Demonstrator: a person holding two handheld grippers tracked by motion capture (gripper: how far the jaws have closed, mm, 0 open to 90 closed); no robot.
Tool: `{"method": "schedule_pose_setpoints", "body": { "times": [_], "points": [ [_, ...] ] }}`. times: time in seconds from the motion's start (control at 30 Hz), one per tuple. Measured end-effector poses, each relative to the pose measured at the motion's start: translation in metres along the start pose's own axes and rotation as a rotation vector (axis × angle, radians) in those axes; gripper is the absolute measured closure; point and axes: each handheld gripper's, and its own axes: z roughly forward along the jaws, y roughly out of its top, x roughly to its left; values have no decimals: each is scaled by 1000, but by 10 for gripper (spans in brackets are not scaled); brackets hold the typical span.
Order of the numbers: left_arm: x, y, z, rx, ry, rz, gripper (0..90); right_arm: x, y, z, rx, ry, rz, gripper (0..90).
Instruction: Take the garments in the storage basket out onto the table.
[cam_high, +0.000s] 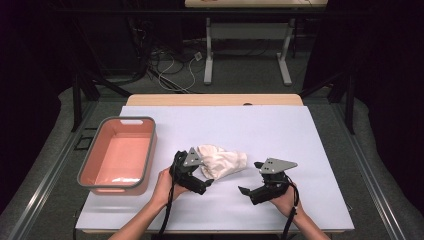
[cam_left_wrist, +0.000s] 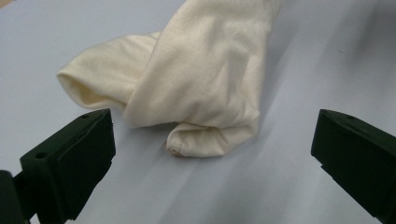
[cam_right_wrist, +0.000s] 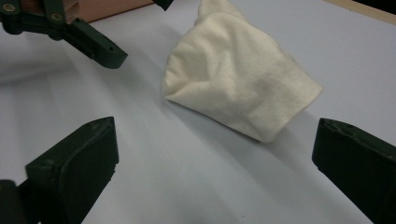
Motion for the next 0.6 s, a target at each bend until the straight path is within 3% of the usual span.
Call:
{"method": "schedule_pose_setpoints", "body": {
  "times": [0.1,0.23,0.6],
  "points": [
    [-4,-6,-5,-1,-2,-13,0,-2,4,3,9,-2,9,1],
    [-7,-11,-10,7,19,4,0,-3,8,9,6,-4,19,8],
    [-5,-25,-22,12,37,-27,0,-9,20,20,13,-27,38,53]
  ]
}}
